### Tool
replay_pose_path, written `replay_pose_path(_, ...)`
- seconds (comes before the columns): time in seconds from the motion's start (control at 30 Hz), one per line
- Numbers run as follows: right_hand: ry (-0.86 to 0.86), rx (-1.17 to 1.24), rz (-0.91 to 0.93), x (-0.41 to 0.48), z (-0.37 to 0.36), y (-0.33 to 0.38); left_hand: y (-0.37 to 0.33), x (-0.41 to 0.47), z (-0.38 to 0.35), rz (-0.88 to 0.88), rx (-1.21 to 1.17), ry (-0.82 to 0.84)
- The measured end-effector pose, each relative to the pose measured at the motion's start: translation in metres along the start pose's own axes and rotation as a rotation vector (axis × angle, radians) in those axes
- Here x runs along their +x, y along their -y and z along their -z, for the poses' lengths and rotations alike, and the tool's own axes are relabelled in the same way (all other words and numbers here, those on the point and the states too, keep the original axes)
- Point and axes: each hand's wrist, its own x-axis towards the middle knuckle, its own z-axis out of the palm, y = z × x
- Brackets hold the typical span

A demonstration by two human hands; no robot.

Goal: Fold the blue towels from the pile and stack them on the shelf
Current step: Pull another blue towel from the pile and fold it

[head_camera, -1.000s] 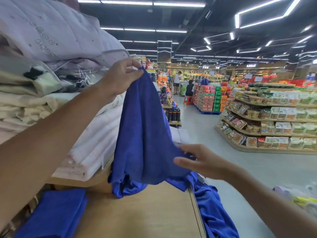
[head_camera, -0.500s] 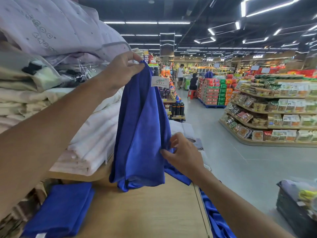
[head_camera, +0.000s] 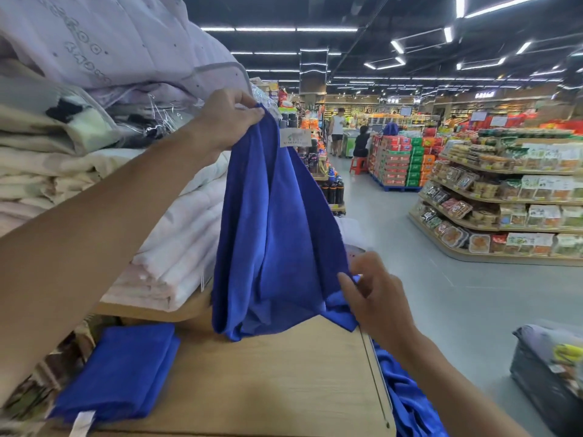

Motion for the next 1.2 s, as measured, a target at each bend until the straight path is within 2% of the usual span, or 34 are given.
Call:
replay_pose_path(0.1, 0.147, 0.042, 0.110, -0.019, -0.028, 0.025, -0.001, -0.002, -0.001, 0.011, -0.013, 0.011)
replay_pose_path(0.17, 0.198, 0.076, 0.119, -0.027, -0.050, 0.036, -0.001, -0.003, -0.002, 0.017, -0.020, 0.019)
replay_pose_path(0.43, 0.123, -0.142, -0.156, -0.028, -0.111, 0.047, -0.002, -0.008, 0.003, 0.018, -0.018, 0.051)
replay_pose_path(0.57, 0.061, -0.170, -0.148, -0.025, -0.120, 0.048, -0.004, -0.011, 0.007, 0.009, -0.020, 0.056)
replay_pose_path(0.63, 0.021, -0.098, -0.151, -0.024, -0.120, 0.044, -0.005, -0.014, 0.010, 0.003, -0.011, 0.054)
replay_pose_path(0.8, -0.079, 0.250, -0.279, -0.008, -0.073, 0.010, -0.006, -0.023, 0.028, -0.065, 0.148, -0.024)
replay_pose_path(0.9, -0.222, 0.284, -0.364, 0.011, -0.015, -0.024, 0.000, -0.045, 0.041, -0.183, 0.259, -0.119)
replay_pose_path(1.0, -0.314, 0.304, -0.356, 0.026, 0.043, -0.038, 0.014, -0.080, 0.041, -0.227, 0.250, -0.076)
replay_pose_path(1.07, -0.290, 0.342, -0.334, 0.031, 0.073, -0.037, 0.025, -0.104, 0.038, -0.225, 0.172, -0.030)
replay_pose_path(1.2, -0.121, 0.384, -0.354, 0.028, 0.113, -0.035, 0.045, -0.149, 0.038, -0.222, 0.024, -0.077)
